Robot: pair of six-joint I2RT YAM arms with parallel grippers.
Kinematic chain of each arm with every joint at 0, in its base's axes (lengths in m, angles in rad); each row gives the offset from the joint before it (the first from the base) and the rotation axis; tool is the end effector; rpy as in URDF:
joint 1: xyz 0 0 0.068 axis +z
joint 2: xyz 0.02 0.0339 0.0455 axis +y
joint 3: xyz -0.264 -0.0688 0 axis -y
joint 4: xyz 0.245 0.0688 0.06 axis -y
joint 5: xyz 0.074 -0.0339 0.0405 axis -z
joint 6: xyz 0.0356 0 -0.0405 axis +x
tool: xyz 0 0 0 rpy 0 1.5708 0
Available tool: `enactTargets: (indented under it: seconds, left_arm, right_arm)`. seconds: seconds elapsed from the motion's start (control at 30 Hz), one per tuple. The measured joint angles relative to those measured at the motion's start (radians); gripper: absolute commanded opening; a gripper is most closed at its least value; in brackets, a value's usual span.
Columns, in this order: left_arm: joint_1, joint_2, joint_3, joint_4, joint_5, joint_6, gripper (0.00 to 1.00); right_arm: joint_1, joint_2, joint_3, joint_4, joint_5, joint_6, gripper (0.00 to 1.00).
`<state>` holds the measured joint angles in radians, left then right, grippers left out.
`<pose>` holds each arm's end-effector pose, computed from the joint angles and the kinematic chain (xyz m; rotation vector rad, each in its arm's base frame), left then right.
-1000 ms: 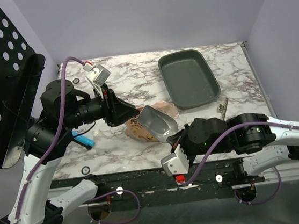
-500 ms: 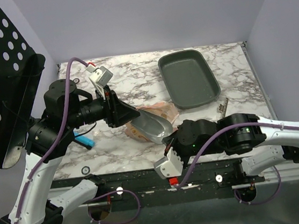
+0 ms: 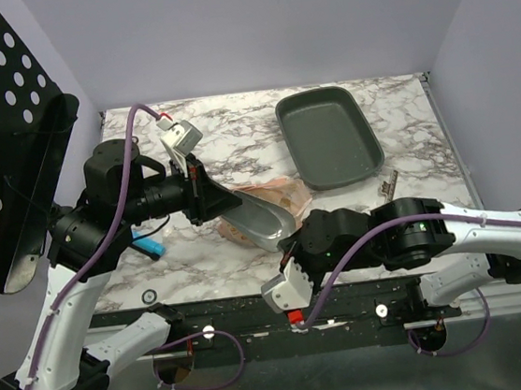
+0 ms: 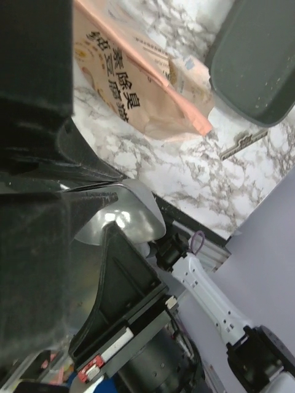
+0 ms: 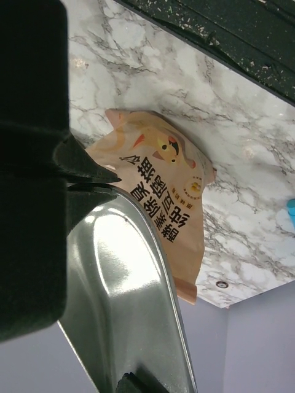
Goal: Fill the litter box with clean litter
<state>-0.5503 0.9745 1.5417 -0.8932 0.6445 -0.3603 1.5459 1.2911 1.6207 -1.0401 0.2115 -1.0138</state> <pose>0.1109 -0.0931 0.4814 0.6549 1.9112 -1.2091 0.0135 0.2417 0.4323 -2.1334 0.7537 0.0412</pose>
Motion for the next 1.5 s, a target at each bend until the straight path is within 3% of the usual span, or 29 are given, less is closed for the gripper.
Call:
enactTargets:
  seconds: [0.17,0.27,0.43,0.7,0.8,0.87,1.03,1.17,1.33,1.5]
  left_arm:
    - [0.001,0.001,-0.014,-0.006,-0.007,0.013,0.0]
    - [0.001,-0.005,-0.029,0.01,-0.015,0.023,0.0]
    - [0.0,-0.052,-0.061,0.04,-0.09,0.047,0.0]
    - [-0.002,-0.19,-0.175,0.133,-0.282,0.078,0.0]
    - [-0.002,-0.219,-0.214,0.201,-0.349,0.069,0.0]
    - [-0.002,-0.235,-0.238,0.246,-0.395,0.056,0.0]
    - [-0.002,-0.296,-0.339,0.379,-0.494,0.002,0.0]
    - [-0.002,-0.32,-0.444,0.511,-0.545,-0.045,0.0]
    - [-0.002,-0.322,-0.587,0.688,-0.578,-0.079,0.0]
    - [-0.002,-0.303,-0.688,0.871,-0.579,-0.117,0.0]
  right_arm:
    - [0.004,0.007,0.0,0.007,0.002,0.009,0.0]
    - [0.005,0.006,-0.004,0.018,0.016,0.027,0.14]
    - [0.012,-0.051,-0.114,0.206,0.135,0.072,0.61]
    - [-0.016,-0.114,-0.126,0.493,0.388,0.219,0.87]
    - [-0.087,-0.152,-0.14,0.609,0.419,0.279,0.9]
    - [-0.172,-0.183,-0.145,0.672,0.419,0.341,0.98]
    - [-0.418,-0.183,-0.092,0.746,0.374,0.55,0.92]
    - [-0.645,-0.074,0.049,0.715,0.214,0.782,0.86]
    - [-0.97,0.043,0.049,0.695,-0.16,1.078,0.77]
    - [-1.223,0.032,-0.196,0.798,-0.576,1.301,0.8]
